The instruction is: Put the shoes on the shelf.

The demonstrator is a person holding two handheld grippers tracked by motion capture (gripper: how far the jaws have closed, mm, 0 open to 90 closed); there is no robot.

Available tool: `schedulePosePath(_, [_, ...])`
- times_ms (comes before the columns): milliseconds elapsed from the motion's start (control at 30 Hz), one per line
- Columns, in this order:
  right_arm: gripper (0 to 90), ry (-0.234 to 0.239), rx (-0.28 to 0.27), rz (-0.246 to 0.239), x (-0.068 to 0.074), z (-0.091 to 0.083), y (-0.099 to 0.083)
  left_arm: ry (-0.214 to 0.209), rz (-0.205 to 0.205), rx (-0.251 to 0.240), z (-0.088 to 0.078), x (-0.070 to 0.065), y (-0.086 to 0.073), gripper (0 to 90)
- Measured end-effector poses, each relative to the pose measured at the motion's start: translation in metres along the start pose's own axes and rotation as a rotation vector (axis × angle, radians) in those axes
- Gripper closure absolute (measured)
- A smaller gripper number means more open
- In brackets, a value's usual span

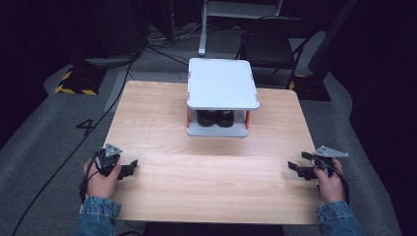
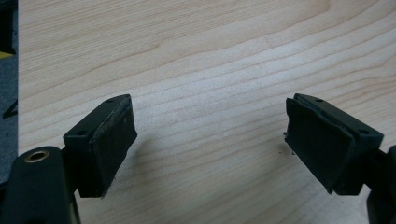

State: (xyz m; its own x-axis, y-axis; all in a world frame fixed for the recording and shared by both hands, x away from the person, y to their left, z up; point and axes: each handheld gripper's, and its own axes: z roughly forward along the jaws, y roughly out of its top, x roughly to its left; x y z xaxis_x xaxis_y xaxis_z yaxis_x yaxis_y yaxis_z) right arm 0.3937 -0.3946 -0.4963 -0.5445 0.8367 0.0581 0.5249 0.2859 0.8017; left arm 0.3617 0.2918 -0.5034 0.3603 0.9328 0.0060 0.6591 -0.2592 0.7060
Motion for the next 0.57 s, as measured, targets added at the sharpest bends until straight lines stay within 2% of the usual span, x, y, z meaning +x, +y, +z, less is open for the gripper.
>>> schedulePosePath(33, [18.2,-0.017,0.005,-0.005,-0.0002,0.0020,-0.0011,-0.007,0.002,0.009,0.0019,-0.0001,0.0005,15.9])
schedulePosePath(133, [18.2,-0.021,0.035,-0.017,-0.0020,0.0040,-0.0024,0.004,0.009,0.006,0.0027,-0.0004,0.0014,15.8])
schedulePosePath(167, [17.3,-0.012,0.049,-0.024,-0.0034,0.0044,-0.0037,-0.006,-0.008,0.011,0.0044,-0.0006,0.0027,15.7])
schedulePosePath(200, [17.3,-0.012,0.049,-0.024,-0.0034,0.0044,-0.0037,-0.006,-0.008,0.011,0.0044,-0.0006,0.0027,15.6])
schedulePosePath(233, [16.0,-0.002,0.090,-0.037,-0.0058,0.0060,-0.0043,-0.013,-0.016,0.024,0.0057,0.0013,0.0039,14.6])
schedulePosePath(267, [16.0,-0.002,0.090,-0.037,-0.0058,0.0060,-0.0043,-0.013,-0.016,0.024,0.0057,0.0013,0.0039,13.3])
schedulePosePath(300, [14.4,-0.019,0.107,-0.058,-0.0058,0.0074,-0.0042,-0.010,-0.025,0.022,0.0065,0.0012,0.0042,12.3])
schedulePosePath(367, [13.1,-0.017,0.108,-0.060,-0.0058,0.0078,-0.0042,-0.005,-0.028,0.024,0.0068,0.0010,0.0043,11.9])
schedulePosePath(500, [7.1,-0.042,0.120,-0.049,-0.0056,0.0090,-0.0037,-0.005,-0.033,0.029,0.0072,0.0013,0.0047,10.0])
schedulePosePath(567, [1.5,-0.066,0.136,-0.025,-0.0060,0.0107,-0.0030,-0.003,-0.034,0.029,0.0073,0.0010,0.0048,10.0])
